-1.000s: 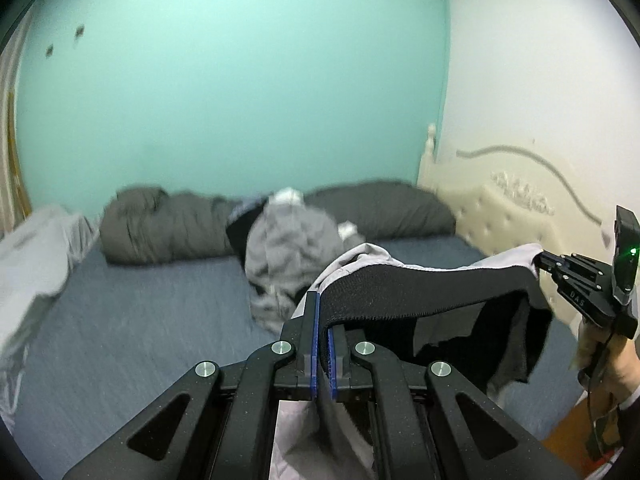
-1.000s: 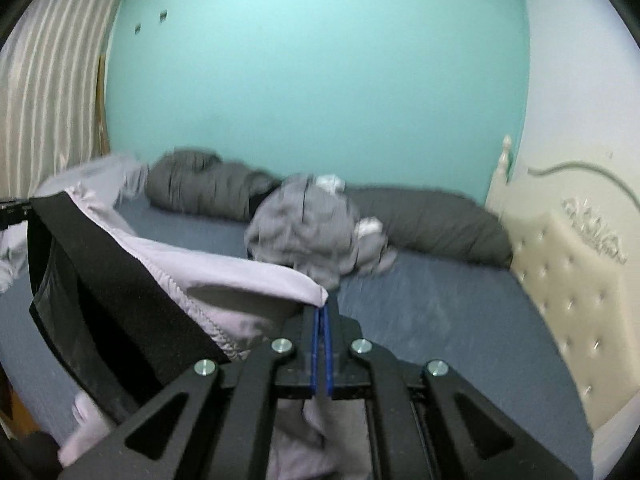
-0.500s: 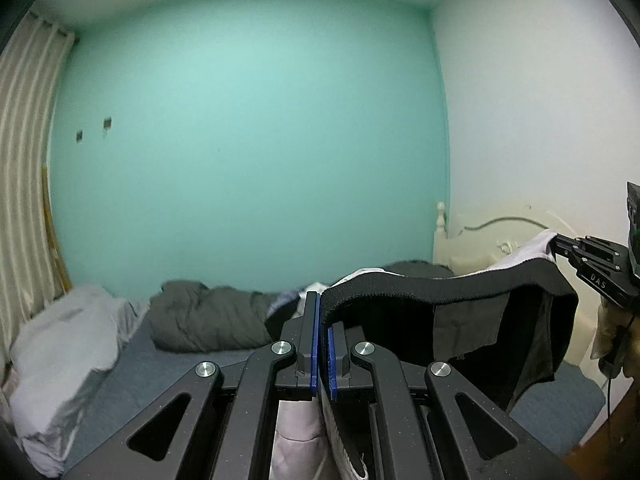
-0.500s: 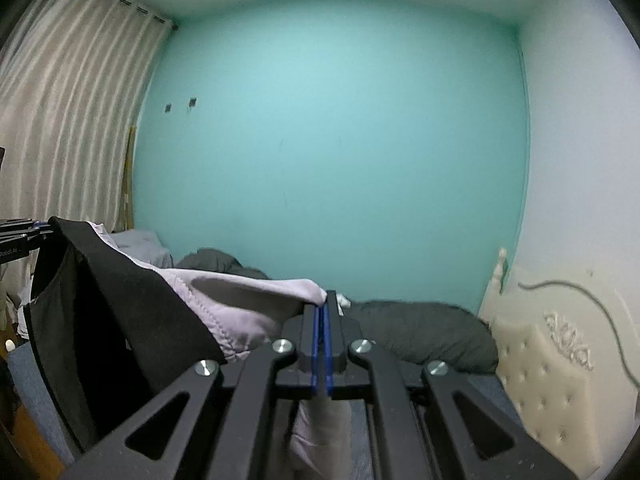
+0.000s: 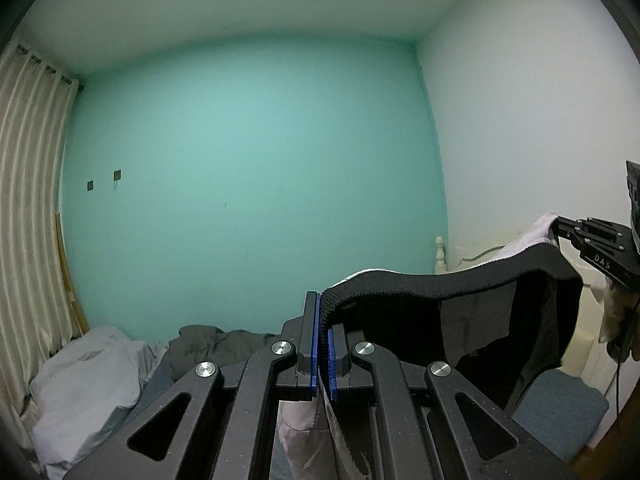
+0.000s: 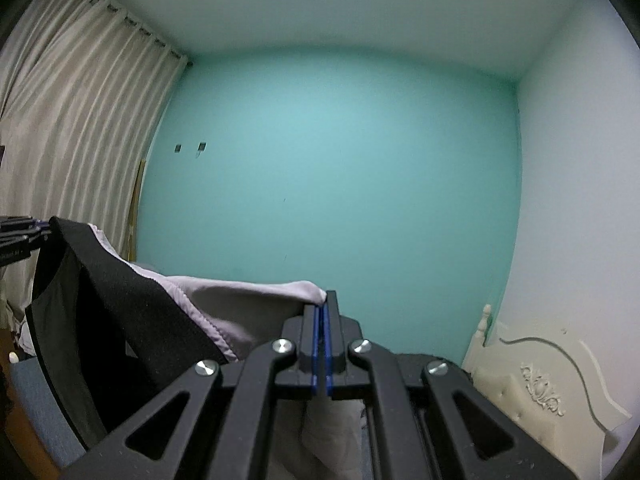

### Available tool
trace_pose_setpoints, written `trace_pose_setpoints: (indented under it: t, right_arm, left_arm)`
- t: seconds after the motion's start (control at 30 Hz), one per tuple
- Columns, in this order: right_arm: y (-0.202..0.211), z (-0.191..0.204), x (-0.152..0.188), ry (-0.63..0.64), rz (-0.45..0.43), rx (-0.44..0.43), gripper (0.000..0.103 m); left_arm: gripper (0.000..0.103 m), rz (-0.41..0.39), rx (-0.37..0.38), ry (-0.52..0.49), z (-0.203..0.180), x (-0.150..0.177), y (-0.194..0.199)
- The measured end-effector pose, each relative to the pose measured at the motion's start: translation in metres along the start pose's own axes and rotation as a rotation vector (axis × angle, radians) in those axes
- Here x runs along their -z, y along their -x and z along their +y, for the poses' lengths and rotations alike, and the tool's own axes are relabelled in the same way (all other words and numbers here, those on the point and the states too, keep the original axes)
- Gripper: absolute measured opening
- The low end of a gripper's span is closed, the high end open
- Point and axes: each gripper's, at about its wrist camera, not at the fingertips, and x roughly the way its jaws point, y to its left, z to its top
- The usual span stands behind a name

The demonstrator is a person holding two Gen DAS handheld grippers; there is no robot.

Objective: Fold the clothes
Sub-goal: 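Hold the lavender jacket up with both tools, spreading it between them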

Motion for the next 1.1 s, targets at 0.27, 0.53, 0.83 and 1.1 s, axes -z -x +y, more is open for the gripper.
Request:
trace_pose_setpoints:
  t: [0.27,0.53,0.83,1.1]
  right_arm:
    - [0.019,-0.004,-0.018,-0.009,0.006,0.007,0.001]
    - [-0.019,0.003,0.015,-0.009,0.116,0.001,0.001]
    - [-0.145,0.007,0.143,-0.045,0.362,-0.04,0.001]
    - [-0.252,-0.003,0.275,-0.09,0.542,-0.036,0.001]
  left_arm:
    - [0.003,0.035,0.016,-0.004,-0.002,-0.01,-0.004]
    - [0.003,0.182,0.028,-0.002,-0.006,0.035,-0.069]
    - [0.003,0.423,0.028,0.027,-0.012,0.161,-0.209]
    - [0.003,0.6,0.024,0.065,-0.002,0.273,-0.338]
